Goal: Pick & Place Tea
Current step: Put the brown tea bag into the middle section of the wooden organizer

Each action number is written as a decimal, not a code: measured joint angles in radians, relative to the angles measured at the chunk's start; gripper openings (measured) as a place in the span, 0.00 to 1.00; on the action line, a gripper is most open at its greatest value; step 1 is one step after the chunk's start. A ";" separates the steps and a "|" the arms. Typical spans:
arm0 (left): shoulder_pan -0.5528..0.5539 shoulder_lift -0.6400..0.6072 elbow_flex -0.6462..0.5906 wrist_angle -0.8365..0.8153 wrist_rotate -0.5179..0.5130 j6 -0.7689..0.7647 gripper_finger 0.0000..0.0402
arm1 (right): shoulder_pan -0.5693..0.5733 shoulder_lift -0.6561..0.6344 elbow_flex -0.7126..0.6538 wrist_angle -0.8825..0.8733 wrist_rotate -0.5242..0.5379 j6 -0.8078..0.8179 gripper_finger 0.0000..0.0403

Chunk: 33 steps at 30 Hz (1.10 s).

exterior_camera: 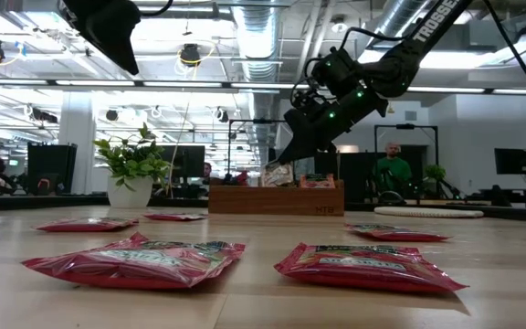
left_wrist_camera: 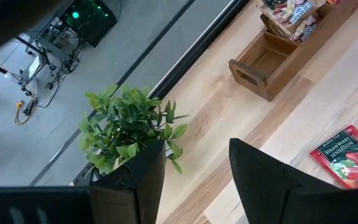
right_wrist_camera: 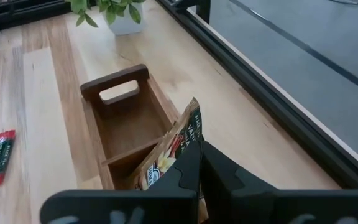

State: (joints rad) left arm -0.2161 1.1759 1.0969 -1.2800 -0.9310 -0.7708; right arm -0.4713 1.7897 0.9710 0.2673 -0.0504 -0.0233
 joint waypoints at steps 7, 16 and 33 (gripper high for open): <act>0.000 0.000 0.000 0.000 0.000 0.000 0.43 | 0.000 0.000 0.000 0.003 -0.002 -0.001 0.00; 0.000 0.000 0.000 0.012 0.000 0.026 0.43 | 0.000 0.000 0.000 0.003 -0.002 -0.002 0.00; 0.000 0.000 0.000 0.012 0.000 0.026 0.43 | 0.000 0.000 0.001 0.003 -0.002 -0.002 0.19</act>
State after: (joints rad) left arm -0.2161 1.1759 1.0969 -1.2682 -0.9314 -0.7448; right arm -0.4717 1.7897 0.9722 0.2703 -0.0521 -0.0253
